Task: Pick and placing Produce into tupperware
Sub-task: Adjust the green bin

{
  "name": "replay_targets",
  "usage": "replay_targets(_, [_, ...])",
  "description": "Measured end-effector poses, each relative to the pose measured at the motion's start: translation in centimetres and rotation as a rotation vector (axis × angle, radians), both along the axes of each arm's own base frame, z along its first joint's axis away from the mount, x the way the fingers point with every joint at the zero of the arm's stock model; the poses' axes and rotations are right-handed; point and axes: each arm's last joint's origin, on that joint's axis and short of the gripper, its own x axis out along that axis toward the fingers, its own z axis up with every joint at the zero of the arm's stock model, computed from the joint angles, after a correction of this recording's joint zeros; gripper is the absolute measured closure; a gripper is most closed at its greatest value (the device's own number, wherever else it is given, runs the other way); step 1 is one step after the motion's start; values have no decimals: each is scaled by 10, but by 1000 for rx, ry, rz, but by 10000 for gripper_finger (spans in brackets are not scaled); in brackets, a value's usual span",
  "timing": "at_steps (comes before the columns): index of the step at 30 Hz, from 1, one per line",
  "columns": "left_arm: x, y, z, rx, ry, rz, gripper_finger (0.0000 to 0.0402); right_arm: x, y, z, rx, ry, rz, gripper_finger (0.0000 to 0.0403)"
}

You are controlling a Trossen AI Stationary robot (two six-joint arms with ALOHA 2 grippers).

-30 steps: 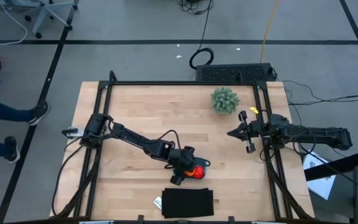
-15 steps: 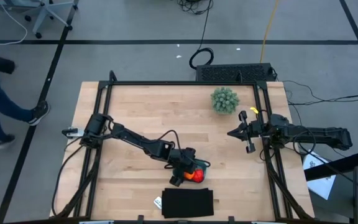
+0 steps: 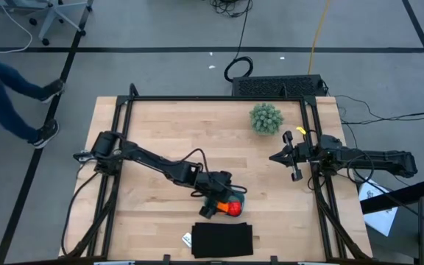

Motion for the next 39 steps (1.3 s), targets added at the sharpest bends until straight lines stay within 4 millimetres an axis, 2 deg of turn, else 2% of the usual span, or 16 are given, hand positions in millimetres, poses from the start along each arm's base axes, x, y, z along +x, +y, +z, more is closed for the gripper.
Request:
replay_targets(5, [-7, 4, 12, 47, 16, 46, 61, 0, 0, 0, 7, 1, 0, 403])
replay_targets(9, [-17, 7, 18, 77, 76, 72, 109, 0, 0, -1, 8, 9, 0, 403])
replay_targets(13, [-25, 6, 23, 103, 120, 72, 192, 1, 0, -2, 8, 17, 0, 403])
replay_targets(18, [-27, 1, 22, 100, 131, 63, 317, 1, 0, -2, 2, 16, 0, 403])
replay_targets(21, [-28, 4, 21, 91, 164, 88, 383, 1, 0, -1, 2, 15, 0, 403])
replay_targets(27, [-31, 8, 18, 138, 198, 118, 395, 1, 0, -1, 8, 15, 0, 403])
replay_targets(33, [-36, 13, 14, 231, 251, 259, 398, 1, 0, -1, 9, 16, 0, 403])
replay_targets(39, [-36, 8, 15, 289, 211, 282, 400, 1, 0, -1, 9, 16, 0, 403])
